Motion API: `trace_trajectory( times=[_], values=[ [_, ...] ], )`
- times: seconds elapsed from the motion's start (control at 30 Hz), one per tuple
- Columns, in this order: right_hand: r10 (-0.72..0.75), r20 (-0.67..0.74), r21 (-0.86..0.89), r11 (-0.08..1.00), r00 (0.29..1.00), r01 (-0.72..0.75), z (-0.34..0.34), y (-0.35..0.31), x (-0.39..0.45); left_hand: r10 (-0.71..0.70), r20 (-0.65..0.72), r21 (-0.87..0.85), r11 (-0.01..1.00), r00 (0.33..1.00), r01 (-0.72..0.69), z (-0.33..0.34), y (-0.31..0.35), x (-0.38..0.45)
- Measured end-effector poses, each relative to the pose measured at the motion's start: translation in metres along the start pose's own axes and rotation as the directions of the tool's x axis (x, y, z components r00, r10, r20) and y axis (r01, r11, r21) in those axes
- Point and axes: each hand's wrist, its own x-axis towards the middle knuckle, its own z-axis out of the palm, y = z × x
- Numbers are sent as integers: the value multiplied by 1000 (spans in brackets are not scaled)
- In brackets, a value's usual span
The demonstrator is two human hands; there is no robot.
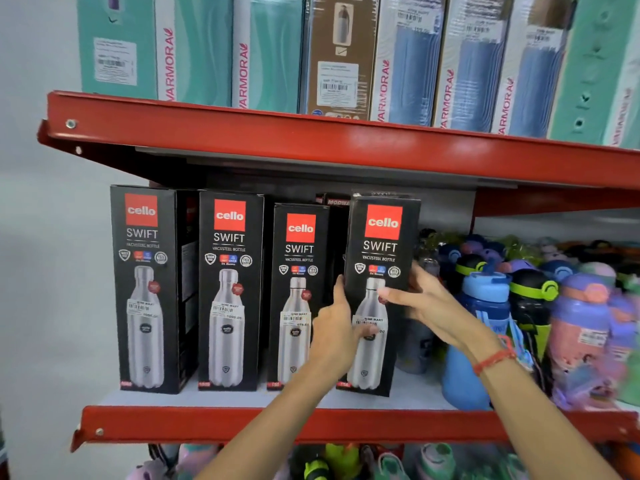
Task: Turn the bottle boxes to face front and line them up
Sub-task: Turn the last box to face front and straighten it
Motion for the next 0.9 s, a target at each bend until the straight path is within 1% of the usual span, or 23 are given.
trace_trajectory(
  times=[0.13,0.3,0.43,0.53,0.6,0.67,0.7,0.73,0.77,0.8,0.83,0.87,0.9],
  values=[
    [-27,-85,-46,999,996,23,6,16,15,-105,-21,-9,994,994,105,22,-3,12],
    [-67,-166,-88,995,984,53,15,45,28,-147,-77,17,989,986,148,35,-15,24],
    [-82,-203,-80,995,976,67,22,57,33,-123,-110,4,992,986,124,40,-25,28],
    [-64,-193,-102,994,979,45,23,58,33,-105,-119,30,994,987,109,44,-31,26],
    [-66,-194,-135,990,979,40,25,53,29,-93,-113,66,993,989,101,46,-35,22],
    [-91,-259,-227,973,962,31,31,47,22,-53,-104,107,992,993,64,41,-37,16],
    [-120,-337,-314,949,934,9,37,44,19,-24,-103,100,994,994,35,36,-39,12],
    [-170,-433,-408,913,885,-24,46,41,14,8,-108,67,998,994,-1,28,-41,6],
    [-243,-523,-497,865,817,-61,56,37,10,50,-124,33,998,991,-46,17,-44,-2],
    [-346,-583,-588,805,735,-87,68,34,5,107,-165,15,994,980,-106,5,-49,-9],
    [-455,-599,-670,735,659,-102,81,29,2,172,-221,14,985,960,-173,-10,-54,-17],
    [-535,-590,-719,689,605,-92,95,23,0,222,-273,22,974,936,-224,-25,-61,-24],
    [-568,-570,-730,682,594,-49,111,18,0,247,-319,22,967,915,-253,-42,-69,-29]
  ],
)
